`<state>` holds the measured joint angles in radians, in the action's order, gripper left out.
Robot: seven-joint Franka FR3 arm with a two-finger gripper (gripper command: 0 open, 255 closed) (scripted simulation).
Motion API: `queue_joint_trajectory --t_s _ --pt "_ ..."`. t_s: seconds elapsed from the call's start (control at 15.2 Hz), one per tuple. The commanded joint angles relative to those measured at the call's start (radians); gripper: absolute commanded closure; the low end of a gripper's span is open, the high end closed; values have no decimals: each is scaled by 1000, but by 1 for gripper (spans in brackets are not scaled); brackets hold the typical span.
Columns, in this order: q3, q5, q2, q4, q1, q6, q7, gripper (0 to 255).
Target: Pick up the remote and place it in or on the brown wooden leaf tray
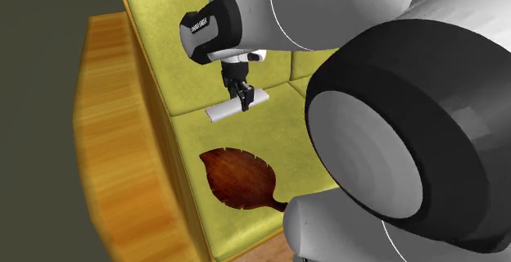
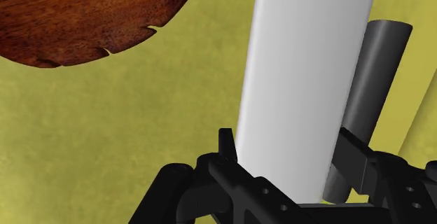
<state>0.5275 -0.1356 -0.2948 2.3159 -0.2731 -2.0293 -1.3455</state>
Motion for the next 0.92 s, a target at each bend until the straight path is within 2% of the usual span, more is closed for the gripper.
queue_joint_trajectory --t_s 0.0,0.4,0.86 --pt "-6 -45 -88 68 27 14 10 255" --pt "-31 -149 -343 250 130 83 17 255" --pt "-45 -237 -650 413 280 232 -36 255"
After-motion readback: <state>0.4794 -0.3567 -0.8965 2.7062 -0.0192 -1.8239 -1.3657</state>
